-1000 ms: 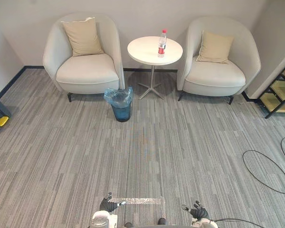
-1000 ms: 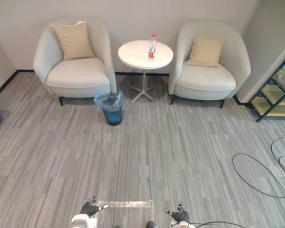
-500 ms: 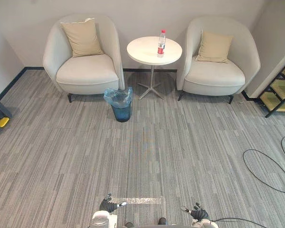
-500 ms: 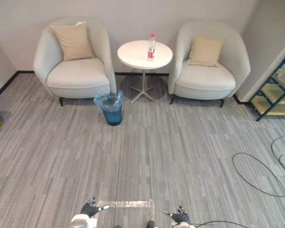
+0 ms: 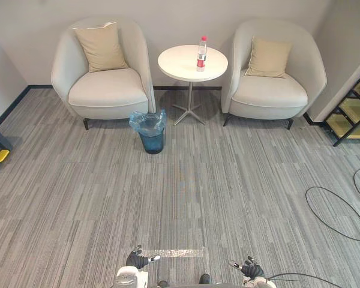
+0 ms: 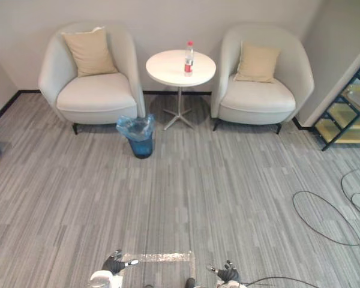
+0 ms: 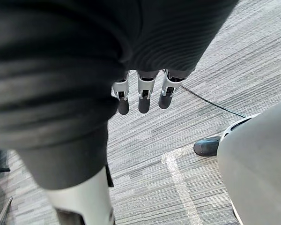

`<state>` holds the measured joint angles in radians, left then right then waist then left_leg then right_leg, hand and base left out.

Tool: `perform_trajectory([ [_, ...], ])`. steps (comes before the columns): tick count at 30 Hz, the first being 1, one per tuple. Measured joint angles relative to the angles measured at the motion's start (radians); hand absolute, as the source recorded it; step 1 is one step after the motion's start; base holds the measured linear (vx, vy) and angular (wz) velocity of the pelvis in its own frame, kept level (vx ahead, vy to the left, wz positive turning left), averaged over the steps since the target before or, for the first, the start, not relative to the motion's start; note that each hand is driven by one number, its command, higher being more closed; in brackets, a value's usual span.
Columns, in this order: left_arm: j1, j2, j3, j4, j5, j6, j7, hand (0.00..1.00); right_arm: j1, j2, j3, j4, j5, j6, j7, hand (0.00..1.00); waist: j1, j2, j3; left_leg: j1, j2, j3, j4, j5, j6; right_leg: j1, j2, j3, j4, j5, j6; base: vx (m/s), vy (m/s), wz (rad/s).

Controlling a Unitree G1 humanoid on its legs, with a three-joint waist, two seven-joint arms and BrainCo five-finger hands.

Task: Gather rubbish on tea table into small bin, then transfer packed bag to large trash can.

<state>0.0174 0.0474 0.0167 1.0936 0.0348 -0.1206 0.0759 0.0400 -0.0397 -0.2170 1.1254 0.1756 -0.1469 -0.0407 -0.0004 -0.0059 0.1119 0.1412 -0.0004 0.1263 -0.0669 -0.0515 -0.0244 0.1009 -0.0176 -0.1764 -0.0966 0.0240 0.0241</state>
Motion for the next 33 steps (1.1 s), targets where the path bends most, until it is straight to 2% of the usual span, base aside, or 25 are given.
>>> perform_trajectory([
  [6,-0.009,0.000,-0.010,-0.001,-0.001,0.000,-0.001,0.00,-0.003,-0.009,0.027,-0.010,0.022,-0.001,0.001,0.00,-0.001,0.006,0.021,-0.010,0.006,-0.001,0.004,-0.002,-0.003,-0.005,0.005,-0.004,0.007,-0.004,-0.006,0.00,-0.010,0.01],
  [8,-0.016,0.005,-0.014,-0.003,-0.003,0.000,0.000,0.00,-0.003,-0.010,0.030,-0.010,0.024,-0.002,0.002,0.00,-0.003,0.003,0.027,-0.050,0.012,-0.001,0.063,-0.032,-0.015,-0.023,0.005,-0.005,0.026,-0.026,-0.018,0.00,-0.042,0.05],
  [9,-0.021,0.009,-0.014,-0.004,-0.016,0.001,0.000,0.00,-0.007,-0.014,0.034,-0.013,0.030,-0.003,0.002,0.00,-0.002,0.008,0.038,-0.096,0.029,-0.001,0.163,-0.083,-0.029,-0.050,0.006,-0.007,0.090,-0.068,-0.023,0.03,-0.057,0.02],
  [10,-0.020,0.010,-0.014,-0.004,-0.019,0.001,0.000,0.00,-0.006,-0.014,0.034,-0.014,0.038,-0.003,0.002,0.00,-0.002,0.009,0.039,-0.107,0.036,-0.001,0.197,-0.099,-0.039,-0.057,0.008,-0.007,0.112,-0.085,-0.028,0.04,-0.060,0.02],
  [11,-0.019,0.012,-0.012,-0.004,-0.019,0.001,0.000,0.00,-0.004,-0.014,0.034,-0.016,0.042,-0.003,0.002,0.00,-0.001,0.008,0.039,-0.114,0.041,0.000,0.225,-0.110,-0.050,-0.062,0.007,-0.007,0.127,-0.104,-0.034,0.02,-0.036,0.08],
  [12,-0.019,0.019,-0.003,-0.018,-0.020,0.002,-0.001,0.00,-0.002,-0.006,0.035,-0.028,0.044,-0.004,0.001,0.00,-0.001,-0.006,0.049,-0.156,0.040,0.001,0.331,-0.115,-0.059,-0.067,-0.003,-0.005,0.167,-0.137,-0.045,0.05,-0.084,0.08],
  [13,-0.017,0.020,0.003,-0.053,-0.021,0.001,0.000,0.00,0.002,0.000,0.035,-0.053,0.049,-0.006,0.001,0.00,0.005,-0.017,0.063,-0.213,0.042,0.003,0.475,-0.114,-0.059,-0.067,-0.018,-0.001,0.211,-0.168,-0.050,0.06,-0.093,0.06],
  [14,-0.016,0.017,0.007,-0.066,-0.022,0.001,0.000,0.00,0.002,-0.001,0.036,-0.056,0.056,-0.009,0.002,0.00,0.008,-0.019,0.069,-0.237,0.044,0.005,0.531,-0.111,-0.062,-0.065,-0.023,0.004,0.228,-0.182,-0.055,0.09,-0.087,-0.06],
  [15,-0.015,0.019,0.008,-0.077,-0.027,-0.001,0.000,0.00,0.004,0.000,0.040,-0.057,0.063,-0.010,0.002,0.00,0.010,-0.026,0.074,-0.273,0.050,0.016,0.608,-0.117,-0.049,-0.065,-0.032,0.009,0.249,-0.201,-0.057,0.15,-0.015,-0.19],
  [16,-0.011,0.013,0.007,-0.084,-0.037,-0.002,0.001,0.00,0.004,-0.004,0.043,-0.065,0.063,-0.011,0.000,0.00,0.012,-0.006,0.070,-0.317,0.083,0.061,0.654,-0.154,-0.028,-0.059,-0.038,0.022,0.256,-0.221,-0.062,0.17,0.017,-0.20],
  [18,-0.017,0.009,0.006,-0.083,-0.037,0.000,0.001,0.00,0.006,-0.006,0.043,-0.083,0.063,-0.010,0.000,0.00,0.011,0.002,0.076,-0.348,0.086,0.080,0.626,-0.165,-0.034,-0.045,-0.051,0.030,0.249,-0.229,-0.059,0.18,0.056,-0.14],
  [20,-0.022,0.006,0.002,-0.086,-0.038,-0.002,0.001,0.00,0.001,-0.005,0.044,-0.087,0.063,-0.010,0.000,0.00,0.017,0.000,0.077,-0.365,0.055,0.080,0.440,-0.131,-0.040,-0.027,-0.082,0.049,0.236,-0.248,-0.032,0.26,0.123,-0.21],
  [21,-0.023,0.001,0.000,-0.085,-0.037,-0.002,0.002,0.00,-0.002,-0.007,0.047,-0.087,0.063,-0.010,-0.001,0.00,0.025,0.007,0.073,-0.364,0.043,0.069,0.323,-0.084,-0.049,-0.018,-0.087,0.063,0.225,-0.256,-0.020,0.32,0.203,-0.45],
  [22,-0.024,-0.005,-0.008,-0.085,-0.037,-0.001,0.002,0.00,-0.002,-0.020,0.066,-0.086,0.063,-0.010,-0.001,0.00,0.040,0.027,0.063,-0.364,0.041,0.044,0.188,-0.018,-0.069,-0.006,-0.080,0.082,0.203,-0.262,0.004,0.40,0.267,-0.62],
  [23,-0.025,-0.005,-0.014,-0.082,-0.037,0.000,0.002,0.00,-0.003,-0.027,0.077,-0.083,0.062,-0.010,-0.002,0.00,0.052,0.025,0.056,-0.362,0.031,0.022,0.195,0.073,-0.019,0.006,-0.087,0.107,0.193,-0.280,0.034,0.42,0.274,-0.54],
  [24,-0.027,-0.003,-0.015,-0.083,-0.037,-0.001,0.002,0.00,-0.004,-0.020,0.080,-0.082,0.062,-0.009,-0.003,0.00,0.055,0.014,0.052,-0.362,0.017,0.028,0.209,0.060,0.001,0.008,-0.101,0.112,0.195,-0.288,0.047,0.47,0.234,-0.32],
  [25,-0.030,0.014,-0.015,-0.082,-0.037,0.000,0.004,0.00,0.002,0.000,0.080,-0.081,0.059,-0.010,-0.001,0.00,0.051,-0.031,0.036,-0.373,-0.023,0.049,0.255,-0.007,0.014,0.007,-0.148,0.133,0.235,-0.302,0.072,0.59,0.238,-0.22],
  [26,-0.036,0.013,-0.016,-0.079,-0.037,0.002,0.005,0.00,-0.002,0.006,0.080,-0.082,0.058,-0.010,-0.001,0.00,0.054,-0.039,0.035,-0.367,-0.033,0.070,0.289,-0.034,0.032,-0.025,-0.167,0.168,0.320,-0.306,0.079,0.51,0.193,-0.22],
  [27,-0.036,0.011,-0.016,-0.079,-0.037,0.002,0.005,0.00,-0.002,0.007,0.080,-0.083,0.058,-0.010,0.000,0.00,0.057,-0.039,0.035,-0.360,-0.034,0.080,0.296,-0.041,0.040,-0.040,-0.170,0.183,0.363,-0.305,0.080,0.60,0.257,-0.32],
  [28,-0.036,0.011,-0.031,-0.071,-0.037,0.002,0.005,0.00,-0.001,0.011,0.079,-0.081,0.058,-0.009,0.003,0.00,0.056,-0.038,0.036,-0.307,-0.041,0.094,0.293,-0.052,0.058,-0.105,-0.172,0.230,0.568,-0.284,0.116,0.39,0.165,-0.19],
  [29,-0.036,0.014,-0.042,-0.066,-0.037,0.002,0.005,0.00,0.000,0.014,0.078,-0.081,0.057,-0.009,0.003,0.00,0.054,-0.037,0.036,-0.291,-0.043,0.094,0.291,-0.057,0.065,-0.124,-0.171,0.242,0.631,-0.266,0.136,0.67,0.240,-0.02],
  [30,-0.035,0.020,-0.080,-0.060,-0.037,0.005,0.005,0.00,0.000,0.012,0.070,-0.090,0.053,-0.013,0.003,0.00,0.038,-0.032,0.040,-0.203,-0.051,0.071,0.264,-0.087,0.077,-0.198,-0.163,0.239,0.888,-0.228,0.194,0.46,0.124,0.18],
  [31,-0.036,0.020,-0.094,-0.060,-0.038,0.006,0.005,0.00,-0.002,0.009,0.069,-0.092,0.047,-0.015,0.003,0.00,0.037,-0.032,0.041,-0.153,-0.055,0.061,0.245,-0.096,0.079,-0.233,-0.161,0.217,0.995,-0.232,0.185,0.45,0.098,0.22],
  [32,-0.037,0.018,-0.097,-0.060,-0.040,0.006,0.005,0.00,-0.003,0.008,0.069,-0.092,0.042,-0.014,0.003,0.00,0.037,-0.032,0.044,-0.126,-0.057,0.054,0.229,-0.096,0.080,-0.247,-0.163,0.204,1.034,-0.244,0.162,0.35,0.022,0.20],
  [33,-0.044,0.011,-0.107,-0.060,-0.042,0.007,0.005,0.00,-0.003,0.000,0.071,-0.099,0.036,-0.014,0.004,0.00,0.034,-0.018,0.054,-0.044,-0.052,0.035,0.173,-0.097,0.080,-0.280,-0.165,0.138,1.087,-0.285,0.093,0.43,-0.017,0.25],
])
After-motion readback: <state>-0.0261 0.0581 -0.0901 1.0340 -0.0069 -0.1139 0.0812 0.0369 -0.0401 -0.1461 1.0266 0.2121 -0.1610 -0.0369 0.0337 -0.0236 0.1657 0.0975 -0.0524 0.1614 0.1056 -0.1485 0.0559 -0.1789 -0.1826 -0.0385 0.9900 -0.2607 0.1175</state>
